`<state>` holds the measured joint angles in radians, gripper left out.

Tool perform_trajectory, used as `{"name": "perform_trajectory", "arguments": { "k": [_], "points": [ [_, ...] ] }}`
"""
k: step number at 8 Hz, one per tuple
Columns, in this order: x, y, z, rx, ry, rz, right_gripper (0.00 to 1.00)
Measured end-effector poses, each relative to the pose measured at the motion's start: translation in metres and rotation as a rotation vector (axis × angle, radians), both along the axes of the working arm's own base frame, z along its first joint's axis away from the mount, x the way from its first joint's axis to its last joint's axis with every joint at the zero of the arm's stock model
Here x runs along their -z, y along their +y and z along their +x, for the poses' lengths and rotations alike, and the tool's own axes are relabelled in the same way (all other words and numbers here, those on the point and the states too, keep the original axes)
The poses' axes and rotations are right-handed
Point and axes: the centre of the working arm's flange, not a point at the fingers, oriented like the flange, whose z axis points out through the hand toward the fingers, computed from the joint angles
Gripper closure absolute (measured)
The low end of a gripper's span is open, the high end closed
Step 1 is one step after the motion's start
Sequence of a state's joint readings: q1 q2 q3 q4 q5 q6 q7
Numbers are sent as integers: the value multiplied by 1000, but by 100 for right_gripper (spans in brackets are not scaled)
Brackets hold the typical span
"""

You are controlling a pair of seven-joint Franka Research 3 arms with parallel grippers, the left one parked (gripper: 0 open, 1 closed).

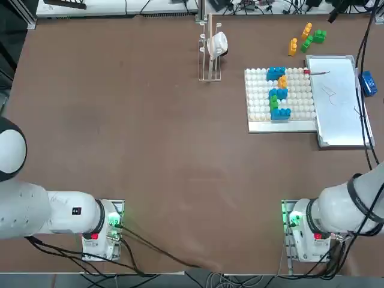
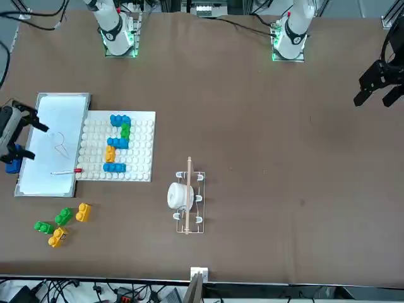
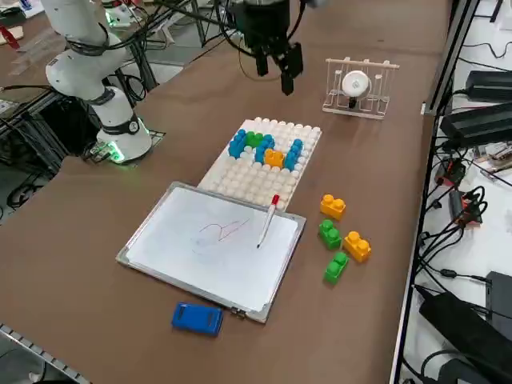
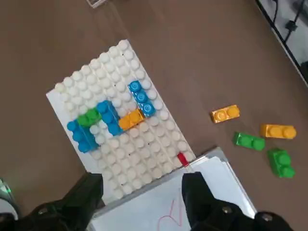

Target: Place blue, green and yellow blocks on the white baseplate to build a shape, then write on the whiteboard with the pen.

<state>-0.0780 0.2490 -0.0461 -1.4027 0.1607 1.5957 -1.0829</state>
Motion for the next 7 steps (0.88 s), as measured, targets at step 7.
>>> {"name": "perform_trajectory", "arguments": {
  "k": [7],
  "points": [
    [-78, 67, -79, 813, 106, -158, 0]
  ]
}}
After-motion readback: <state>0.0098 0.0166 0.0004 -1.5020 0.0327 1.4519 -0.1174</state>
